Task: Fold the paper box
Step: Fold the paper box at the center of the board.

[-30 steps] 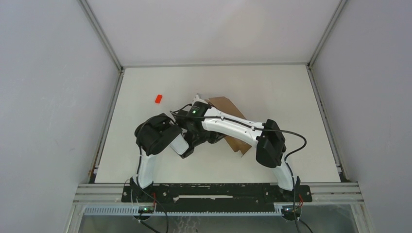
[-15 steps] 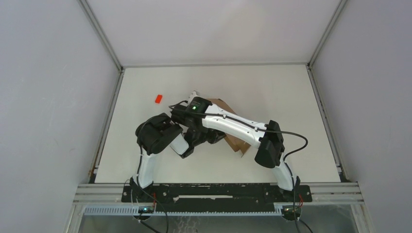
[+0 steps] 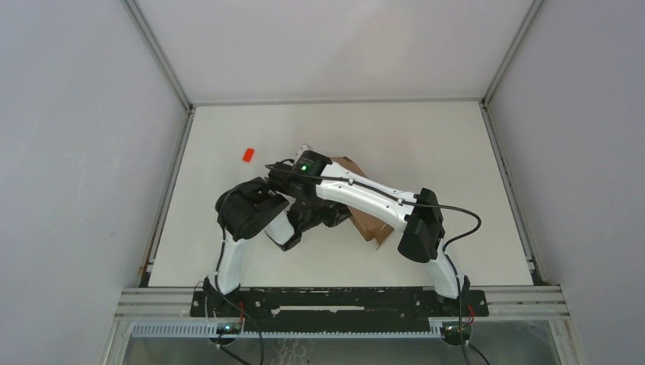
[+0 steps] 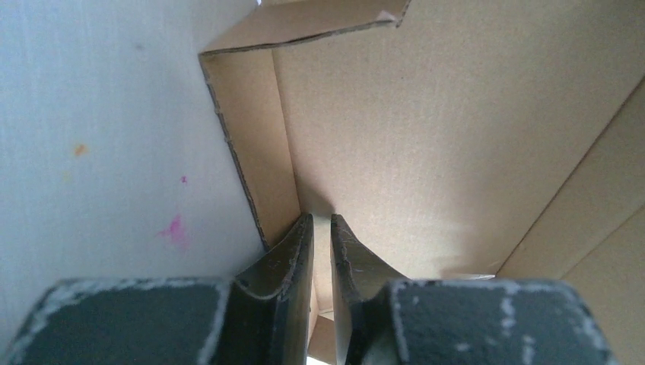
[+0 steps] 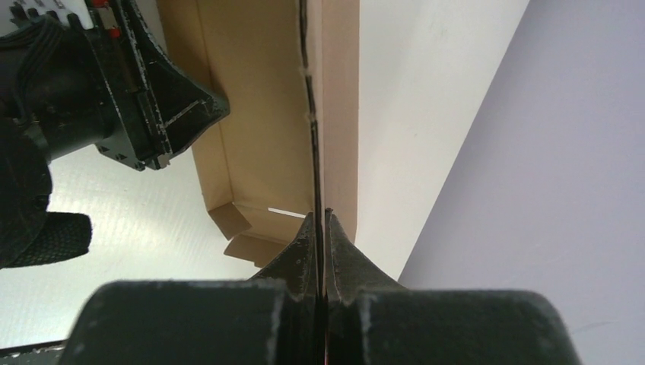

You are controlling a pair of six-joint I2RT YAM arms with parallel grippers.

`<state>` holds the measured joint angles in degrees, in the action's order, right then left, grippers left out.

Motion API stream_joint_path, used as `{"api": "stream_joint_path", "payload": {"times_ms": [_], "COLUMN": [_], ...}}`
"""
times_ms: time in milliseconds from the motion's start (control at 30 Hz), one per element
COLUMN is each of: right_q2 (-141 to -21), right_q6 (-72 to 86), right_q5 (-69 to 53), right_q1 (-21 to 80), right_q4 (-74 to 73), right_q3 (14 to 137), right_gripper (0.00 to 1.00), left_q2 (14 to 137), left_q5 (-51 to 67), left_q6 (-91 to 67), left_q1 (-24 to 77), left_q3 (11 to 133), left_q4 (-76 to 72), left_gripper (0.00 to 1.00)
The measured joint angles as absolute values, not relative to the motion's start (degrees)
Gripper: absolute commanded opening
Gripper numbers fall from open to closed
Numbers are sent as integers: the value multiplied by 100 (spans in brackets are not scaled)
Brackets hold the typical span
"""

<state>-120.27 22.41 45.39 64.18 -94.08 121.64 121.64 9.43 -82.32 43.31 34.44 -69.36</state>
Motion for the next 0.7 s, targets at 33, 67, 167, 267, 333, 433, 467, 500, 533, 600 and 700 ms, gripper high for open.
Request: {"api": "stream_joint_path", "payload": {"times_ms": [33,67,167,267,333,433,467,500,533,600,700], "right_q2": [-12027,-12027,-12027,-12025,-12025,-12007,-11996,-11983,-11970,-11931,-11802], "right_q6": [2241,2241,2237,2235,2233,2233,2233,2233,2233,2235,2235], "right_q5": [4508,4469,4390,4320,4294,4259,4237,4215,4187,4143,4082], "right_q1": [6418,6418,6425,6445,6449,6449,6453,6462,6473,6512,6604], "right_q4": [-9408,-9408,-9408,-9406,-9406,-9404,-9404,-9402,-9404,-9404,-9402], "right_q3": [12182,12215,12315,12359,12361,12363,12368,12381,12405,12433,12436], "right_gripper": [0,0,0,0,0,0,0,0,0,0,0], "left_q2": [12184,12204,12274,12317,12335,12368,12381,12396,12418,12451,12497], "left_q5": [945,945,958,978,982,987,989,991,1002,1028,1085], "left_q6": [-8246,-8256,-8261,-8261,-8261,-8261,-8261,-8261,-8265,-8270,-8267], "left_q1": [4331,4331,4320,4303,4303,4300,4300,4298,4298,4287,4268], "left_q3": [3444,3444,3444,3444,3444,3444,3444,3446,3446,3446,3446], "left_q4": [-6971,-7002,-7131,-7210,-7242,-7301,-7323,-7349,-7395,-7467,-7581], "left_gripper": [19,19,19,19,19,19,19,19,19,19,19]}}
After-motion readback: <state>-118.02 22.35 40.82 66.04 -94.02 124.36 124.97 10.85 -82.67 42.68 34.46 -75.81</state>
